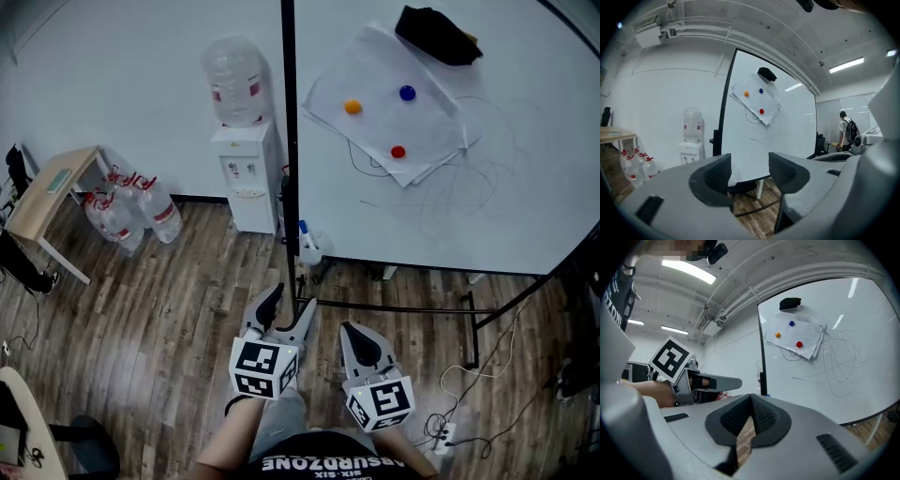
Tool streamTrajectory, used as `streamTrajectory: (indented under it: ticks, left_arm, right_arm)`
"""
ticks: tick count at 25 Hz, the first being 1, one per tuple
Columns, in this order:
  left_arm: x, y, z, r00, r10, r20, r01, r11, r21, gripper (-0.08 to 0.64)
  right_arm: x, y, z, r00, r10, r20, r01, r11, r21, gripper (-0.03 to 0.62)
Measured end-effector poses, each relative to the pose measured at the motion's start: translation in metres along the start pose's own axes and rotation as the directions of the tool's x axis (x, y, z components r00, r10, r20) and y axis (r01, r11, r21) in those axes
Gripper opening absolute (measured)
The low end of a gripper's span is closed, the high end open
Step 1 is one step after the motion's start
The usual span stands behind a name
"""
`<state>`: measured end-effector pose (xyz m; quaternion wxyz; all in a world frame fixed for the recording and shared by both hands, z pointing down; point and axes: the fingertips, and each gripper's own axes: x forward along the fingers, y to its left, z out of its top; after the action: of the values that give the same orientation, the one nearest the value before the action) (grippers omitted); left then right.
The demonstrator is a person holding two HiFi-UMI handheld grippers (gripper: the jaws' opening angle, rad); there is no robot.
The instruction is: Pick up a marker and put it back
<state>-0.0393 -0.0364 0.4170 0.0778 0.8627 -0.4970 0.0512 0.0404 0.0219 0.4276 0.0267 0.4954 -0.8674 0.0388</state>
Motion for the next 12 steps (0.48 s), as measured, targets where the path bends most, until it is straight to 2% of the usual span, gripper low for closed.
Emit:
streamTrajectory:
  ticks: [12]
  left_arm:
    - [0.064, 0.049, -0.006, 0.996, -0.048, -0.071, 0.047, 0.999, -0.012, 0.235]
  right_arm:
    - [0.073, -0.022, 0.005, 0.999, -0.038, -0.014, 0.038, 0.999, 0.012, -0.002]
